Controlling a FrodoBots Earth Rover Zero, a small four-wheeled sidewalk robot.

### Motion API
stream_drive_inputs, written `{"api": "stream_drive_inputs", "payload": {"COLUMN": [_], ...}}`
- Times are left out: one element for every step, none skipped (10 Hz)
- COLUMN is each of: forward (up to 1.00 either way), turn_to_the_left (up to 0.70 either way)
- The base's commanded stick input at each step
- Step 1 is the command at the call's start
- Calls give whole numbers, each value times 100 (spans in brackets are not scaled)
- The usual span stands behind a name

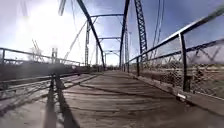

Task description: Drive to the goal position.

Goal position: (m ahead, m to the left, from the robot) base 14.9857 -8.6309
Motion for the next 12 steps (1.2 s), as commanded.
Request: {"api": "stream_drive_inputs", "payload": {"forward": [100,100,100,100,100,100,100,100,100,100,100,100], "turn_to_the_left": [0,0,0,0,0,0,5,36,40,40,40,21]}}
